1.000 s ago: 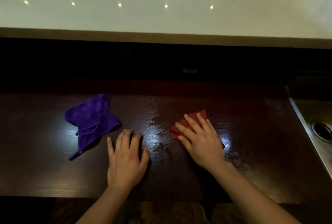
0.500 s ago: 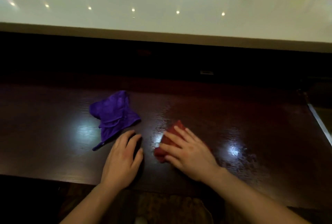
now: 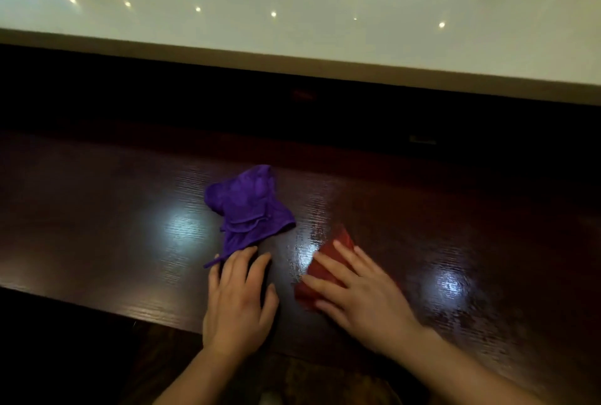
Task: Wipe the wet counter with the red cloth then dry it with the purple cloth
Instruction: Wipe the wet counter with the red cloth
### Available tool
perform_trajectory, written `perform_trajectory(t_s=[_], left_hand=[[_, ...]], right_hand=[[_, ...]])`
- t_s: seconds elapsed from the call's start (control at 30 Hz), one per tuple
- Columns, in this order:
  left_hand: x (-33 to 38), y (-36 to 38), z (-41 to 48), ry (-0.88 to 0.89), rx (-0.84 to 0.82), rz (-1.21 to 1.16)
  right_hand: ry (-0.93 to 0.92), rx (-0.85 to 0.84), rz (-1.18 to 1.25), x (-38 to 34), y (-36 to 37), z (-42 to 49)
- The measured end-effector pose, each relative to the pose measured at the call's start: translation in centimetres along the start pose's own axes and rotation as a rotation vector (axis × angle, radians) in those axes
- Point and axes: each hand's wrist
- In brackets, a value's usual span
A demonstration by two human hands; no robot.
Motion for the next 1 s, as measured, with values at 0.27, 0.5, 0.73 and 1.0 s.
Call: perform_trajectory(t_s=[0.27,0.5,0.73,1.0], left_hand=[[0.6,-0.3,0.1,0.011,-0.049,0.066],[0.0,0.1,0.2,0.035,-0.044,0.076],[-0.3,0.3,0.2,0.05,-0.037,0.068],[-0.1,0.2,0.2,0.045,-0.028,0.047]], right_hand=[[0.66,0.092,-0.044,5.2,-1.0,9.8],[0.372,0.089,-0.051,4.5,-0.1,15.0],[0.365,0.151,0.047,0.0,0.3,8.5],[0.558,0.122,-0.061,7.5,-2.9,2.9]])
Point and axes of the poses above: each hand's wrist, its own z-axis towards the middle knuckle, its own y-axis out of the palm, x = y × z, and after that the axes turned 4 degrees about x, right-handed
